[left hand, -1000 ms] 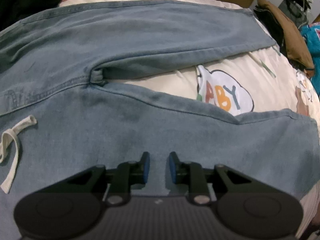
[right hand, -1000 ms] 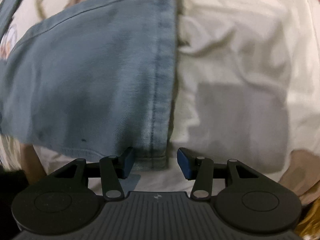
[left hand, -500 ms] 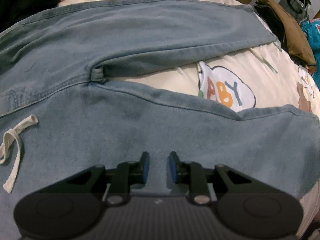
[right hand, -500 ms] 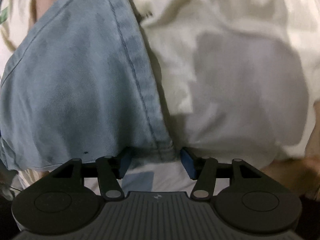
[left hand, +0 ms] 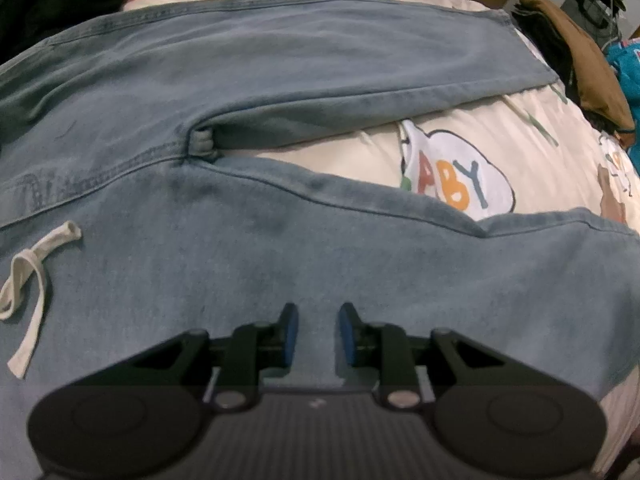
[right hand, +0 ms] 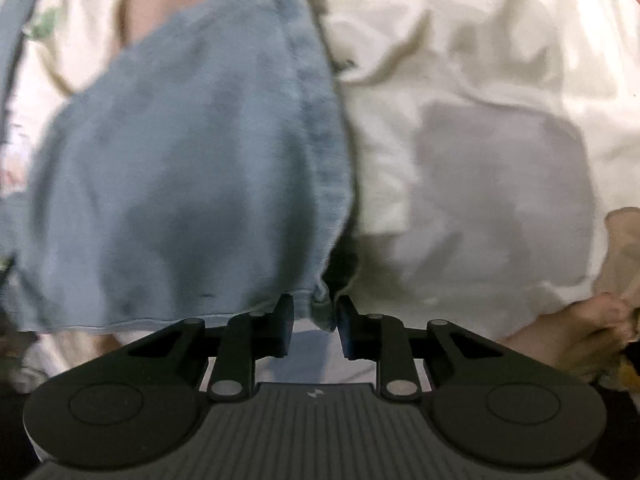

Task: Fold clothes

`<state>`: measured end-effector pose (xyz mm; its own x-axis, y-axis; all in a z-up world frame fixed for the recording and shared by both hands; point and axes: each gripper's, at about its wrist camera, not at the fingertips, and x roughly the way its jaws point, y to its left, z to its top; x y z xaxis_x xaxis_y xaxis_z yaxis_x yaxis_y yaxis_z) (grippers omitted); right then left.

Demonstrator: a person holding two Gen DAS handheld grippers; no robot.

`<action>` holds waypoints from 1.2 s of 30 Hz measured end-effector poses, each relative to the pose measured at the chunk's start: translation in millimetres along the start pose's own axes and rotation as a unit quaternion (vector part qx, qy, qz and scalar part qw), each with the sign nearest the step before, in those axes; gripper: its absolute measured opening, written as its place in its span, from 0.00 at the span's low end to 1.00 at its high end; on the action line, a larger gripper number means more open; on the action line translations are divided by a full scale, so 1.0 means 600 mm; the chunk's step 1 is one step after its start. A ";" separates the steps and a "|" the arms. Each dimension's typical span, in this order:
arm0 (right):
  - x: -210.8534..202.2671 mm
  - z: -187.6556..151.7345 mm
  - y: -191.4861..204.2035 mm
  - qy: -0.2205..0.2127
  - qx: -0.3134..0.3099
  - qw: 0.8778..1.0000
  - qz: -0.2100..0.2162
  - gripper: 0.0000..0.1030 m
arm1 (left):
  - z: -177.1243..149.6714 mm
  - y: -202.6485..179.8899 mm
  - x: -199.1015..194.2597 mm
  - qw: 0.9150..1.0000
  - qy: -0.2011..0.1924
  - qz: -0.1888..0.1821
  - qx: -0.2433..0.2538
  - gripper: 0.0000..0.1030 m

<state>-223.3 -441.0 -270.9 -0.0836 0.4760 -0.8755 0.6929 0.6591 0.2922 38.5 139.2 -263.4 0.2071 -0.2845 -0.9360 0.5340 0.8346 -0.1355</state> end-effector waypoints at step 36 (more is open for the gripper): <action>-0.092 -0.041 0.060 0.052 -0.088 0.987 -0.127 0.08 | -0.134 0.077 -0.114 0.992 0.039 0.065 -0.097 0.35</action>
<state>-211.4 -429.6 -202.4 -0.3183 0.3341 -0.8872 0.5057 0.8514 0.1392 -16.6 235.3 -231.6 0.1957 -0.1367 -0.9711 0.3368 0.9394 -0.0644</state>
